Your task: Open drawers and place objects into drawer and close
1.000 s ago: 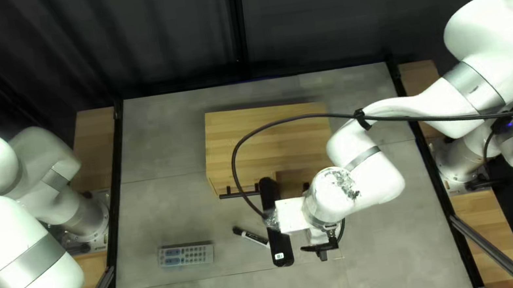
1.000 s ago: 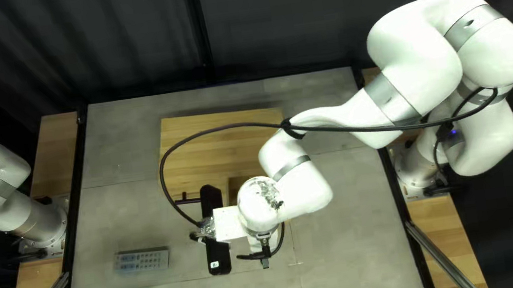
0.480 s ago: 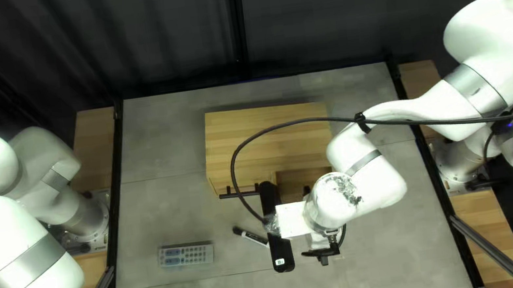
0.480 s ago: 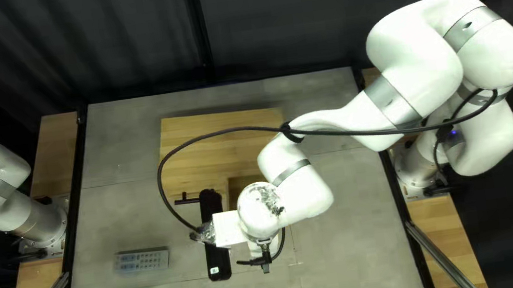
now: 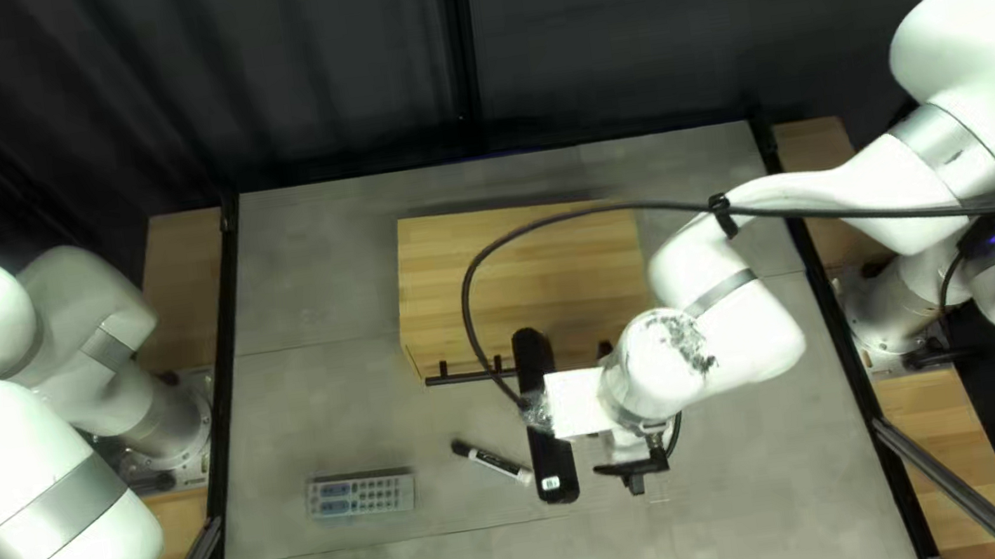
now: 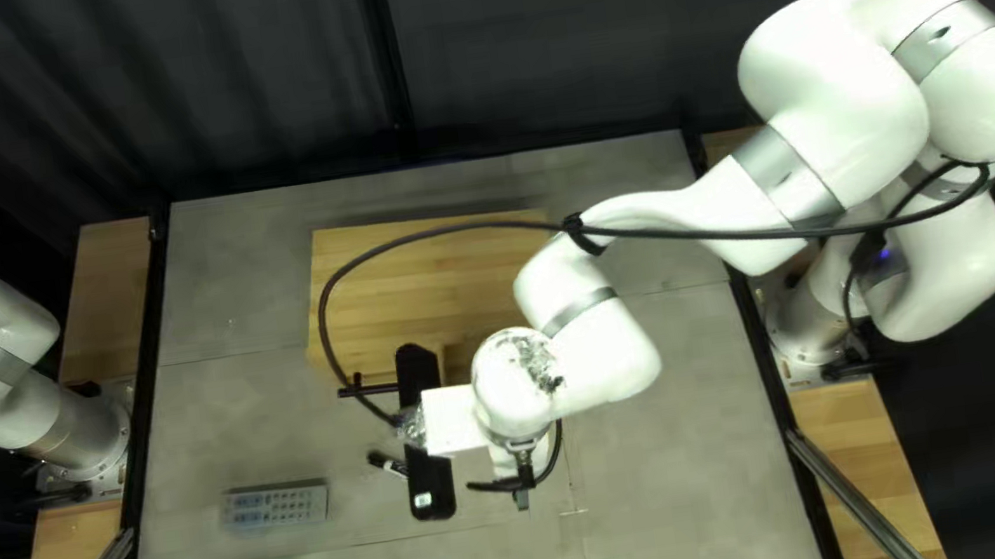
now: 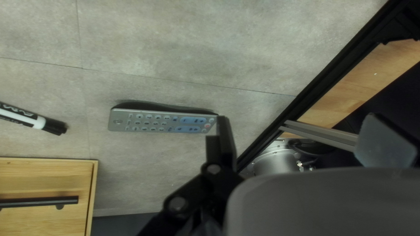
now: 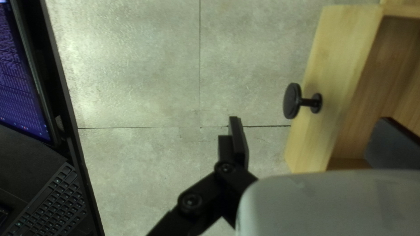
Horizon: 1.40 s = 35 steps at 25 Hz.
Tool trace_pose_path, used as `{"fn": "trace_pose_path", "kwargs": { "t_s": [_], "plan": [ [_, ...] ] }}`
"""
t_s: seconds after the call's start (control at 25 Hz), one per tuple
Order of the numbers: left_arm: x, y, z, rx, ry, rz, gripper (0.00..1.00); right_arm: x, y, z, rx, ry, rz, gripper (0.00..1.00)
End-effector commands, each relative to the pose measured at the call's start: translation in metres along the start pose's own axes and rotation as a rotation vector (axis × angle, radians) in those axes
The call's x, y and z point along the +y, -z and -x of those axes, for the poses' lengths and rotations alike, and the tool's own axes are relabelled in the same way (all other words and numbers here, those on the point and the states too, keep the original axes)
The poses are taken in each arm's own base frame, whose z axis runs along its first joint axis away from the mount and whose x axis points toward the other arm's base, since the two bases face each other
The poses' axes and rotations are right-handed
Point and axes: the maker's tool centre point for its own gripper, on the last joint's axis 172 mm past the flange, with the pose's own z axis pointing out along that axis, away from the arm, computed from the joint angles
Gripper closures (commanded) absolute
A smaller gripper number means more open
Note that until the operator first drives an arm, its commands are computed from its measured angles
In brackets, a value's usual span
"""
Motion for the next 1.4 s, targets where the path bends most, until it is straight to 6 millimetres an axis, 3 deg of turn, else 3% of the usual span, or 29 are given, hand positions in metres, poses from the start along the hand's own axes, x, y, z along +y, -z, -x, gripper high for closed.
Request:
{"fn": "trace_pose_path", "kwargs": {
  "t_s": [0.04,0.36,1.4],
  "plan": [
    [0.000,0.000,0.000,0.000,0.000,0.000,0.00,0.002,-0.012,0.000,-0.001,-0.005,-0.023,0.00],
    [0.000,0.000,0.000,0.000,0.000,0.000,0.00,-0.005,-0.019,-0.006,-0.002,0.007,-0.044,0.00],
    [0.000,0.000,0.000,0.000,0.000,0.000,0.00,-0.020,-0.012,-0.010,-0.007,0.039,-0.056,0.00]
  ]
}}
